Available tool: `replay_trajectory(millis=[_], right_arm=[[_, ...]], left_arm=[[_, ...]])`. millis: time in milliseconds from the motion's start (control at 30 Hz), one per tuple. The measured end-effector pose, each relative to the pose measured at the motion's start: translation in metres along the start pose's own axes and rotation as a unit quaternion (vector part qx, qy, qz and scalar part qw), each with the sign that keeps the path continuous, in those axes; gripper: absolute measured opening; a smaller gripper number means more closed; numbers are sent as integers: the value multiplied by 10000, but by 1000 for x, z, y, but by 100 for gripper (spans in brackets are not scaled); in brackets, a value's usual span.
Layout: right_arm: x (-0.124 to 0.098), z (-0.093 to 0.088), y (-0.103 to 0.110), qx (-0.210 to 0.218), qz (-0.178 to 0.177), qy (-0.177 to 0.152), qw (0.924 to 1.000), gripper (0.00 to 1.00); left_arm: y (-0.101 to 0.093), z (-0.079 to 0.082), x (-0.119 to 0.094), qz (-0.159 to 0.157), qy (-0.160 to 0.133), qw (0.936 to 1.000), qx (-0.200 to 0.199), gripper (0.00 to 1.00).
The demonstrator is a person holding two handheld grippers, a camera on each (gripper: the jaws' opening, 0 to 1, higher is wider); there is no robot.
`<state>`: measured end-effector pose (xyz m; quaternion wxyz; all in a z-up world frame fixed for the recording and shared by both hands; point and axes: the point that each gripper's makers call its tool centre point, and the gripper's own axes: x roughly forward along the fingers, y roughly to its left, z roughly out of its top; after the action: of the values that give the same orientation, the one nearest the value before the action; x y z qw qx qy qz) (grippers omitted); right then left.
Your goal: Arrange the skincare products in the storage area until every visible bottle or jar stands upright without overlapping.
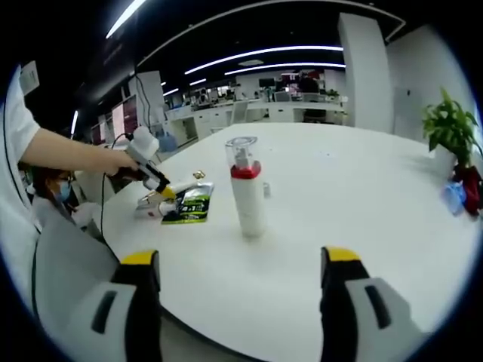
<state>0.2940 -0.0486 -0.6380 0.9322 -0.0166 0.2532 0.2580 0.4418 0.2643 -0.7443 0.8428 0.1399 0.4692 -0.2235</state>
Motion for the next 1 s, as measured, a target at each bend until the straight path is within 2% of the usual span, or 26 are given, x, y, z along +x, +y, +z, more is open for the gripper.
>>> replay_trajectory(millis=[267,367,400,467,533,767,1000], right_arm=[[1,1,2,-112,25,19,9999,88],[0,1,2,-88,34,-3,10000,88],[0,2,2,-83,34,-12,10000,88],[0,3,2,-77,44,-29,10000,87],[0,3,3,-94,47,-29,9999,87],[4,9,6,-85,109,-107,9998,86],[11,18,20,-135,308,-189,9993,86]], left_arm=[[-1,0,-11,24,-135,9998,-120,31],[0,3,-15,21,-298,9995,-92,31],[-3,7,-16,-55,-496,9987,79,31],[-3,2,-21,23,-386,9992,82,31],[-1,3,-22,65,-475,9988,113,30],[-5,9,-48,176,-856,9962,5,30],[-9,10,-69,299,-1220,9920,-135,30]])
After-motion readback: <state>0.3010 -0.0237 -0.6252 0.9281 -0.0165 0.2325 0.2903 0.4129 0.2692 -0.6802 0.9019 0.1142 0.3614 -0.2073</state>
